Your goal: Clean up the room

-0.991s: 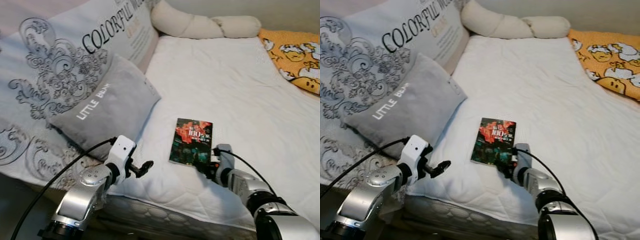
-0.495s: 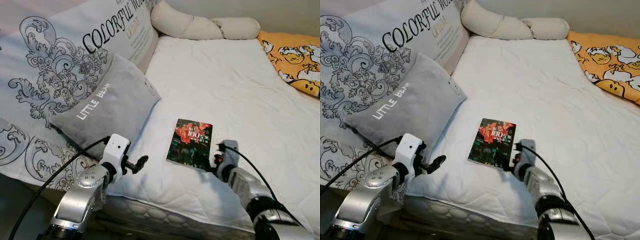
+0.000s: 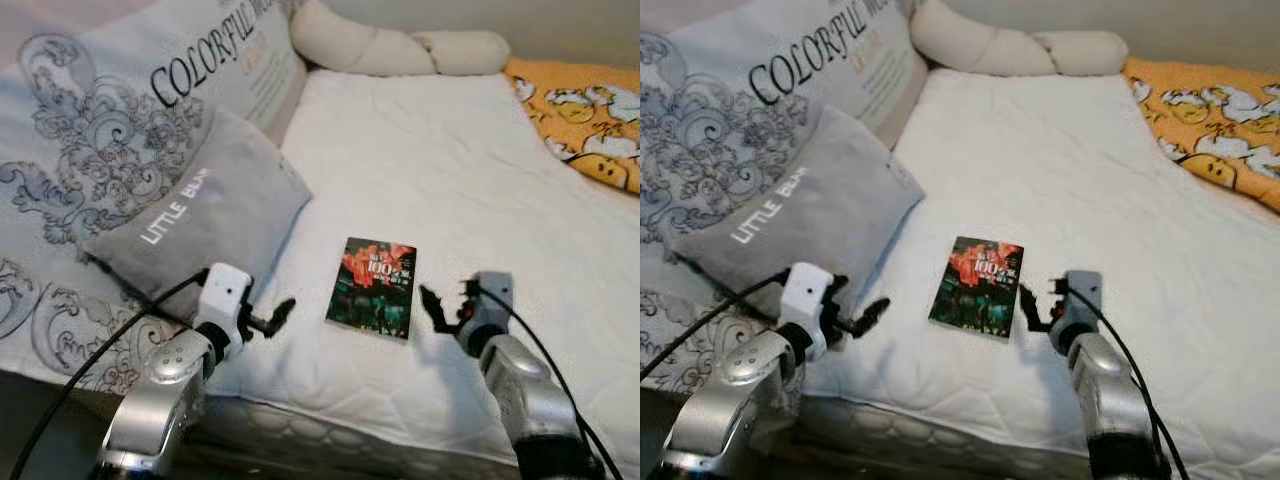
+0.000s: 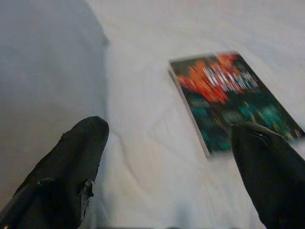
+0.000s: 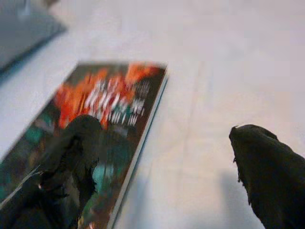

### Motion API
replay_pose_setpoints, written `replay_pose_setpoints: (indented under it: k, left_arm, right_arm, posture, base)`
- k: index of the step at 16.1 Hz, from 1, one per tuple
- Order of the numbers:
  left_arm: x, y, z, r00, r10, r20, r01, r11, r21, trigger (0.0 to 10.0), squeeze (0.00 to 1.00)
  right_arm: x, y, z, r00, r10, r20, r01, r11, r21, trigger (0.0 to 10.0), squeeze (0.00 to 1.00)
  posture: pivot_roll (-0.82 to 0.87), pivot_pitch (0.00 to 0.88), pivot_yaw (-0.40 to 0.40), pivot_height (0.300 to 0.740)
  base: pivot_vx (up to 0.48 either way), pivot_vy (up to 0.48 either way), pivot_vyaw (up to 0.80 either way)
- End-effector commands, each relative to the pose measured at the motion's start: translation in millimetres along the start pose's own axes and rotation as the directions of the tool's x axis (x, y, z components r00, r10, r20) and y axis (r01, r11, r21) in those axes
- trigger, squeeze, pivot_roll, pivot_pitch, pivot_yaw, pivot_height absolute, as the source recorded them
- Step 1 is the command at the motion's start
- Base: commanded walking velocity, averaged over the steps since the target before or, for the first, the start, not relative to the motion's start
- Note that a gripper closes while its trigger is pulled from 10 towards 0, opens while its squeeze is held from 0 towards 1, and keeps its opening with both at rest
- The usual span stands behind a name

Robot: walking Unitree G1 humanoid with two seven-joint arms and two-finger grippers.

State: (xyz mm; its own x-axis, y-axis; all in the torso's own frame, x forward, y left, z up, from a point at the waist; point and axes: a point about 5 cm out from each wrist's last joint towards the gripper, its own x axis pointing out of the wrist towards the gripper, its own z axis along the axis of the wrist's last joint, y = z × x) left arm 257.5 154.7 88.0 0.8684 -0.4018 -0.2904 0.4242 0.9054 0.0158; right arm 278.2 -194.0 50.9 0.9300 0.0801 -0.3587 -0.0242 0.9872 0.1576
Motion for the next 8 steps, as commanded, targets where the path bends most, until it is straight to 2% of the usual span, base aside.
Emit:
replay_pose_setpoints:
  k: [1, 2, 3, 4, 5, 6, 7, 8]
  left_arm:
    - [-4.3, 8.8, 6, 0.998, 0.056, 0.033, -0.056, 0.998, 0.010, 10.0, 0.00]
    - [-5.2, 11.8, 10, 0.995, 0.084, 0.054, -0.083, 0.996, -0.008, 10.0, 0.00]
    - [-5.4, 13.6, 13, 0.992, 0.103, 0.073, -0.102, 0.995, -0.022, 10.0, 0.00]
    - [-6.0, 15.2, 14, 0.991, 0.113, 0.077, -0.111, 0.993, -0.025, 10.0, 0.00]
    - [-7.5, 20.1, 12, 0.986, 0.146, 0.080, -0.144, 0.989, -0.036, 10.0, 0.00]
    - [-6.4, 23.2, 12, 0.983, 0.162, 0.082, -0.160, 0.987, -0.028, 10.0, 0.00]
    - [-3.9, 24.6, 14, 0.980, 0.176, 0.096, -0.173, 0.984, -0.042, 10.0, 0.00]
    - [-2.4, 25.2, 17, 0.977, 0.185, 0.105, -0.181, 0.982, -0.048, 10.0, 0.00]
  right_arm:
    - [-3.4, 10.1, 10, 0.999, 0.009, 0.052, -0.008, 1.000, -0.020, 10.0, 1.00]
    - [-4.3, 22.5, 10, 0.995, 0.080, 0.064, -0.080, 0.997, -0.003, 10.0, 1.00]
    - [-2.6, 27.6, 13, 0.993, 0.083, 0.088, -0.083, 0.997, -0.004, 10.0, 1.00]
    - [-1.2, 30.7, 17, 0.991, 0.077, 0.105, -0.080, 0.996, 0.030, 10.0, 1.00]
    - [-0.3, 43.2, 21, 0.989, 0.103, 0.105, -0.116, 0.986, 0.122, 10.0, 1.00]
    - [-1.7, 49.3, 26, 0.991, 0.099, 0.093, -0.108, 0.990, 0.086, 10.0, 1.00]
    - [-0.2, 47.5, 26, 0.997, 0.054, 0.058, -0.056, 0.998, 0.030, 10.0, 1.00]
    - [1.3, 44.2, 29, 0.997, 0.024, 0.073, -0.019, 0.998, -0.067, 10.0, 1.00]
  posture:
    - [0.03, 0.000, 0.010, 0.740]
    - [0.04, 0.000, 0.007, 0.740]
    - [0.05, 0.000, 0.000, 0.740]
    - [0.05, 0.000, -0.005, 0.740]
    - [0.04, 0.000, -0.012, 0.740]
    - [0.03, 0.000, -0.011, 0.740]
    - [0.02, 0.000, -0.011, 0.740]
    - [0.02, 0.000, -0.010, 0.740]
  base:
    - [0.000, 0.000, 0.00]
    - [0.000, 0.000, 0.00]
    - [0.000, -0.259, 0.00]
    - [0.000, -0.360, 0.00]
    - [0.000, -0.368, 0.00]
    - [0.000, -0.382, 0.00]
    - [0.000, -0.401, 0.00]
    - [0.000, -0.416, 0.00]
